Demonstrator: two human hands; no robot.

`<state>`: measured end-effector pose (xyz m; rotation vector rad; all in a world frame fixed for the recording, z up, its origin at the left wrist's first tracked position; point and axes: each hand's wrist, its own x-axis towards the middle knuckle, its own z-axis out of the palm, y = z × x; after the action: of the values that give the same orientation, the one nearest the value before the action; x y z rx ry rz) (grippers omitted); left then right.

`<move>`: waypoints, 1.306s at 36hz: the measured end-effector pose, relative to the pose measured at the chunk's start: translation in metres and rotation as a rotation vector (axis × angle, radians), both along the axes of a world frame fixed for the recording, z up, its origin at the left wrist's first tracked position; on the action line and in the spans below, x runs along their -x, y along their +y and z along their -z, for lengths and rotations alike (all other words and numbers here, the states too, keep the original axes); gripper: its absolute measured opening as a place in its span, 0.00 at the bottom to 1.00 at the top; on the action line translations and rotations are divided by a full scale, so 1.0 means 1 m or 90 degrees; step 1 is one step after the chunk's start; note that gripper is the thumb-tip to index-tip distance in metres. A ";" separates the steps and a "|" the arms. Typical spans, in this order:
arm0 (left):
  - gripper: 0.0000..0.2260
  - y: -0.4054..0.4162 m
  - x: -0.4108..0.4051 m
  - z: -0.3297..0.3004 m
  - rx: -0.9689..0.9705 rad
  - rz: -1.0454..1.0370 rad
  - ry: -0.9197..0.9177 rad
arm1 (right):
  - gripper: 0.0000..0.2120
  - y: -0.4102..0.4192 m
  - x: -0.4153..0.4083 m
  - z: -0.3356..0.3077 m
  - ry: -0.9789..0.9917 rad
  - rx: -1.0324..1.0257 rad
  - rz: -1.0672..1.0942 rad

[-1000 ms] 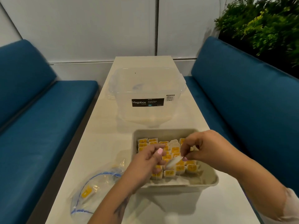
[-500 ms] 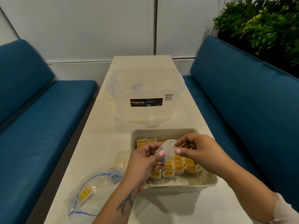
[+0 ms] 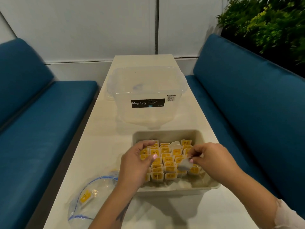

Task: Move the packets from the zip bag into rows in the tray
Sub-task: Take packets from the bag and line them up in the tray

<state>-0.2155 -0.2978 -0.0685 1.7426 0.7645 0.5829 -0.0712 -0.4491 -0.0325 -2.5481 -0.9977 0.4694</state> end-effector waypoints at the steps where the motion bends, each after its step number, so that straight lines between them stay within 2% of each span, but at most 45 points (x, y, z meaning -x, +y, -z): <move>1: 0.17 0.001 0.002 -0.001 -0.012 -0.004 0.001 | 0.05 -0.001 0.000 0.003 -0.015 0.034 -0.006; 5: 0.15 0.005 0.007 0.001 -0.060 -0.018 0.030 | 0.03 -0.003 0.000 0.023 -0.045 0.101 -0.014; 11: 0.16 0.003 0.009 0.003 -0.039 -0.012 0.042 | 0.06 -0.002 0.001 0.046 -0.086 0.130 -0.031; 28: 0.16 0.004 0.009 0.006 -0.034 -0.008 0.076 | 0.07 0.006 0.005 0.059 -0.142 0.124 -0.052; 47: 0.14 0.004 0.008 0.006 -0.038 -0.012 0.110 | 0.05 0.006 0.005 0.061 -0.105 0.100 -0.033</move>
<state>-0.2236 -0.2936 -0.0746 1.8605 0.8921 0.4759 -0.0763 -0.4432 -0.0932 -2.7435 -1.1285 0.3701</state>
